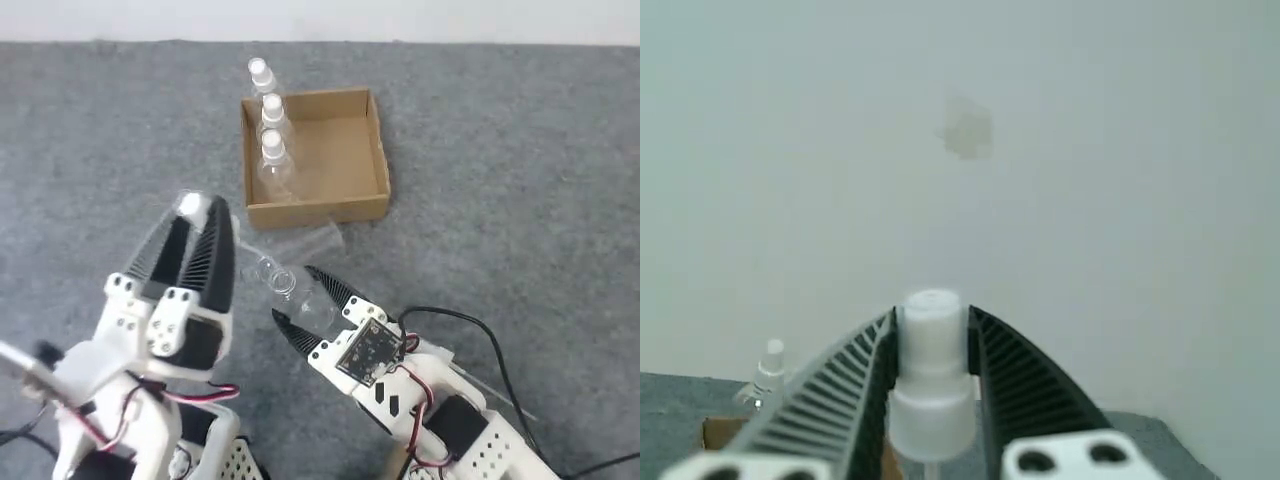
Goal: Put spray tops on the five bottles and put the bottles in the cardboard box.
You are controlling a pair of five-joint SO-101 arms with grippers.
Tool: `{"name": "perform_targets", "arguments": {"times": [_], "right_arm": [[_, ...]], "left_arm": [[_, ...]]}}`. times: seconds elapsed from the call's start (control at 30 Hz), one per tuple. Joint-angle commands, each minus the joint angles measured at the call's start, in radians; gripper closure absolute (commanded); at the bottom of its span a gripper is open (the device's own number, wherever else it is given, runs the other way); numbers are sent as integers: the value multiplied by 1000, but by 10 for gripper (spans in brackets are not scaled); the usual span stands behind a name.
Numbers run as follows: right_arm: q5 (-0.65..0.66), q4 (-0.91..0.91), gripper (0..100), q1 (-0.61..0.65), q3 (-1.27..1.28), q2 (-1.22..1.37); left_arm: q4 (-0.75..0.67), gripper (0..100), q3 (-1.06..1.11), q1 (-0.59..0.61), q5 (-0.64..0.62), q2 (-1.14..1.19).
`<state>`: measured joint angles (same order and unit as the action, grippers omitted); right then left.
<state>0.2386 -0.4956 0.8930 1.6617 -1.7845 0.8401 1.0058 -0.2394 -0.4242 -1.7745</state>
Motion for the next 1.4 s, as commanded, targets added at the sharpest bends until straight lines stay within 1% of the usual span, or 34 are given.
{"name": "perform_targets", "arguments": {"times": [0.0, 0.13, 0.27, 0.47, 0.7, 0.93, 1.07, 1.23, 1.37], "right_arm": [[9, 27, 992, 1, 20, -28], [14, 27, 992, -2, 20, -28], [11, 30, 992, -51, 18, -30], [9, 50, 992, -70, 18, -30], [9, 50, 992, -70, 18, -30], [9, 50, 992, -70, 20, -30], [9, 50, 992, -70, 20, -30], [11, 50, 992, -70, 20, -30], [11, 50, 992, -70, 20, -30]], "left_arm": [[-3, 988, 16, -84, 78, -2], [-3, 988, 71, -140, 115, -2], [-2, 988, 117, -164, 149, -2], [54, 984, 122, -199, 190, -2], [78, 867, 122, -193, 190, -2], [81, 819, 117, -192, 187, -3], [78, 838, 102, -190, 187, -3], [75, 934, 44, -141, 190, -3], [75, 947, 13, -110, 192, -3]]}}
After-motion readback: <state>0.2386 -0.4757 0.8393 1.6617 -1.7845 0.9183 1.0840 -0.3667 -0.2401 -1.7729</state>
